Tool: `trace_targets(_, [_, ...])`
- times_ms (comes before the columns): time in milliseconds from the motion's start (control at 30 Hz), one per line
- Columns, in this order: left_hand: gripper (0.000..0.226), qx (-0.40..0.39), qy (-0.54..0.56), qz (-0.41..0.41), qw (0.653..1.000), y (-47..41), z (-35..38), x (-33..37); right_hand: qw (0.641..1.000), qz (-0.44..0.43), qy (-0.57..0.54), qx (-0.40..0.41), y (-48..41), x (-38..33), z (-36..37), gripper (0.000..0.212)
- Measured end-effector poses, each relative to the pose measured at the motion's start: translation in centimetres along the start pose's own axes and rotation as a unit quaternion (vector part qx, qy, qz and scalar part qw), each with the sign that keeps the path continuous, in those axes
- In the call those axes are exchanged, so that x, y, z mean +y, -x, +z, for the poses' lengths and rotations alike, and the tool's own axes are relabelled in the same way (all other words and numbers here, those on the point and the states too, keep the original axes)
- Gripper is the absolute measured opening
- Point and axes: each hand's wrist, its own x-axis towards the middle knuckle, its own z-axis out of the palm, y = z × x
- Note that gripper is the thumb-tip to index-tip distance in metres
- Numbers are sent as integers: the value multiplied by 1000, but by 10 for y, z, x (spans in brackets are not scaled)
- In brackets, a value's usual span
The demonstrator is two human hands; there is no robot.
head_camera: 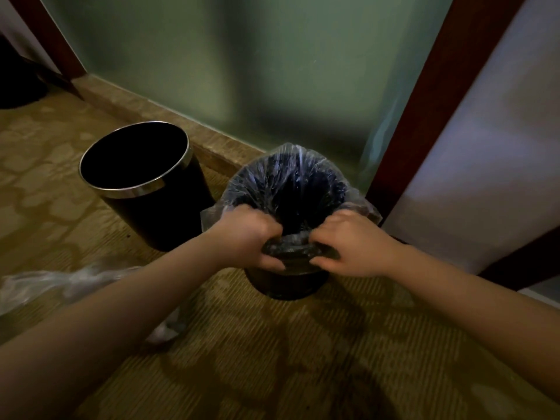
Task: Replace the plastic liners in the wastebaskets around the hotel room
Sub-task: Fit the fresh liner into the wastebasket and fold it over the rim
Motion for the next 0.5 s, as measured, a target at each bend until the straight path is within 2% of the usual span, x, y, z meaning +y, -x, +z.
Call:
trace_targets(67, [53, -151, -40, -38, 987, -9, 8, 3, 1000, -3, 26, -9, 0, 7, 10, 26])
trace_targets(133, [52, -162, -87, -39, 982, -11, 15, -1, 999, 12, 49, -2, 1, 17, 13, 30])
trace_targets(267, [39, -71, -94, -16, 993, -6, 31, -14, 997, 32, 65, 1, 4, 30, 11, 41])
trace_targets(333, [38, -16, -17, 11, 1000, -1, 31, -16, 999, 26, 39, 6, 6, 26, 10, 46])
trace_targets(400, [40, 46, 108, 19, 993, 6, 21, -19, 999, 5, 3, 39, 5, 18, 6, 53])
trace_targets(500, [37, 196, 206, -61, 957, 15, 0, -37, 992, -22, -26, 125, -9, -1, 1, 52])
